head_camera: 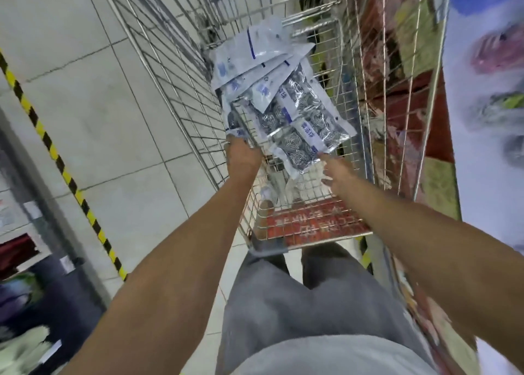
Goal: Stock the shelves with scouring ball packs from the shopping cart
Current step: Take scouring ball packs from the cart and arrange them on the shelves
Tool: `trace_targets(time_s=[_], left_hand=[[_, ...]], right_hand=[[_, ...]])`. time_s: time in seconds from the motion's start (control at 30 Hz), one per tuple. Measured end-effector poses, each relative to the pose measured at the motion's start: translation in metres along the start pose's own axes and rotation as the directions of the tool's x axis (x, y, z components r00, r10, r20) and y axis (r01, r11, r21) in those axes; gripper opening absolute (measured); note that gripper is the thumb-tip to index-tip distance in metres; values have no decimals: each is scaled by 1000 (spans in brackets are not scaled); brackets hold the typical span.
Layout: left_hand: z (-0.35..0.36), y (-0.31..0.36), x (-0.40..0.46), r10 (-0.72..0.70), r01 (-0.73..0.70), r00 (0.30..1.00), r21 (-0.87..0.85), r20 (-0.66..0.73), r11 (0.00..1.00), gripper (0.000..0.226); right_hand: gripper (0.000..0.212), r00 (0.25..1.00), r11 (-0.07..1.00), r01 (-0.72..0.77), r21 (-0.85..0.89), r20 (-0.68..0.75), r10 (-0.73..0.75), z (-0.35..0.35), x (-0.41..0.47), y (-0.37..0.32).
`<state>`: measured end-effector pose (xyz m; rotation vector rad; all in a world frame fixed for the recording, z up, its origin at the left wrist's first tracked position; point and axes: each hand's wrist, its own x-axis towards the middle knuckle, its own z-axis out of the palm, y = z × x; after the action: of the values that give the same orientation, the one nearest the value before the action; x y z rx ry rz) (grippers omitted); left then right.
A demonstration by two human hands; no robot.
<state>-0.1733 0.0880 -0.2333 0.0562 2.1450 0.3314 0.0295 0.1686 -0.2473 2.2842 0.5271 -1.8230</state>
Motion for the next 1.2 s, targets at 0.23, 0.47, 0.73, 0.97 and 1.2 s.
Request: trace_targets(time_s=[0.23,0.47,0.73,0.97,1.2], left_hand=[[23,-7,21,-10,18,996,84,-93,996,58],[30,-9,28,10,-5,997,62,-79,998,38],[24,-11,17,-26,19,999,-224,-28,974,24],[11,-7,-20,-115,145,989,-473,91,869,40],[-26,2,-91,-45,163,973,-534,228,829,46]], right_hand=[[47,999,984,-41,175,-15,45,7,41,-4],[39,995,965,-23,262,-89,48,22,52,-6],[39,998,942,-37,334,-37,52,30,46,-12],[32,993,932,116,344,-30,-112,10,18,-18],[50,958,901,275,335,-15,-287,-39,-55,-14]])
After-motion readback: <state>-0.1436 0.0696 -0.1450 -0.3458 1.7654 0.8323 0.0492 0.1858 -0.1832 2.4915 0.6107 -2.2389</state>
